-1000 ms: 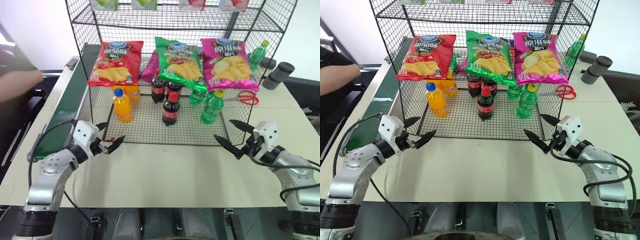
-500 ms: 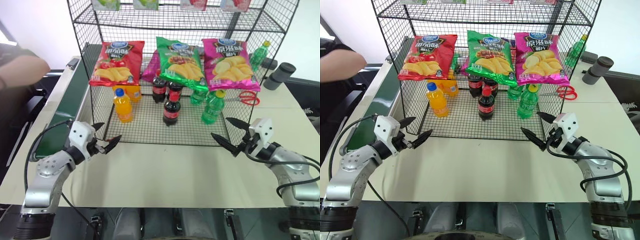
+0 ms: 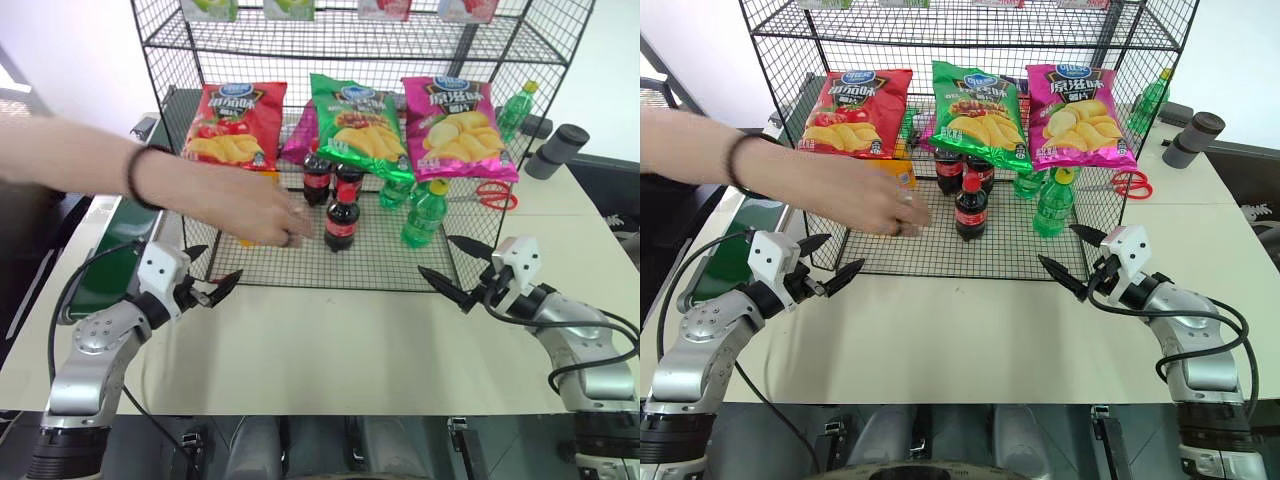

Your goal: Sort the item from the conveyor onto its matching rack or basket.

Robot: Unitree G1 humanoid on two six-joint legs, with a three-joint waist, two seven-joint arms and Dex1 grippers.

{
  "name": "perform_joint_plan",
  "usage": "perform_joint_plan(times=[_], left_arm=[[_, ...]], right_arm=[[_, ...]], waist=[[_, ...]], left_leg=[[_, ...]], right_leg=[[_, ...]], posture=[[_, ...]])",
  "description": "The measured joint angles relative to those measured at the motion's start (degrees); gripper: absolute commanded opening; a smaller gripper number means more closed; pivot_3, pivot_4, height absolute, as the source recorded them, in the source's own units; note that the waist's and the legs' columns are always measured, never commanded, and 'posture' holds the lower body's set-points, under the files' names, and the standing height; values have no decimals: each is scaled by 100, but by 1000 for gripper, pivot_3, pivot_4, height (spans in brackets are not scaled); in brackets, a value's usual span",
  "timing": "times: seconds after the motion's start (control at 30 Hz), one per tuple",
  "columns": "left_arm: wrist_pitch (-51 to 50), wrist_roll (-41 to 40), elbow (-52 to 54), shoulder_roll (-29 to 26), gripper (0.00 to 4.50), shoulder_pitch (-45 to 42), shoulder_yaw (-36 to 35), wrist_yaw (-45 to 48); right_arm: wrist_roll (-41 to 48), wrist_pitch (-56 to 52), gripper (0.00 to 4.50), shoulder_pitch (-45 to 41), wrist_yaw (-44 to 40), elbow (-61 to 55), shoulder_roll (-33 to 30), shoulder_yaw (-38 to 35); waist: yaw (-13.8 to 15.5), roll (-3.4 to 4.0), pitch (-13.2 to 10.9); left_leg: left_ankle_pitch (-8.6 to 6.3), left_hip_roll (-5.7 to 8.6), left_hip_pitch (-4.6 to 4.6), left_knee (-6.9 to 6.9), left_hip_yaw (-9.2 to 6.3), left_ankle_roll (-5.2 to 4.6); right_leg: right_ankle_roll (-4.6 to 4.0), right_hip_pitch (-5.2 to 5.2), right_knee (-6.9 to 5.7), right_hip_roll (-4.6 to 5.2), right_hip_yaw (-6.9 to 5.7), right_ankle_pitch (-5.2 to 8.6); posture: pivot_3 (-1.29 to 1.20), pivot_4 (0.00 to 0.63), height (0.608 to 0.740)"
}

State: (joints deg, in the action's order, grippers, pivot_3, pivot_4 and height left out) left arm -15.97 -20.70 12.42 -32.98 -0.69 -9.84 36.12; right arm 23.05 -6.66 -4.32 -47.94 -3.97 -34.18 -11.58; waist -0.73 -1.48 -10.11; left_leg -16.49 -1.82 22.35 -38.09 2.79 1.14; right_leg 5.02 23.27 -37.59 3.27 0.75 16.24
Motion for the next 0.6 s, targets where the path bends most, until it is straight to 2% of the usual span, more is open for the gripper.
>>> perform_joint_plan(times=[0.6], left_arm=[[-3, 0, 14, 48, 4500, -8, 0, -35]], right_arm=[[-149, 204, 4451, -281, 23, 413, 148, 115]], waist=[[0, 0, 0]], left_leg=[[0, 0, 0, -1, 1, 0]], right_leg=[[0, 0, -1, 0, 0, 0]], posture=[[0, 150, 740]])
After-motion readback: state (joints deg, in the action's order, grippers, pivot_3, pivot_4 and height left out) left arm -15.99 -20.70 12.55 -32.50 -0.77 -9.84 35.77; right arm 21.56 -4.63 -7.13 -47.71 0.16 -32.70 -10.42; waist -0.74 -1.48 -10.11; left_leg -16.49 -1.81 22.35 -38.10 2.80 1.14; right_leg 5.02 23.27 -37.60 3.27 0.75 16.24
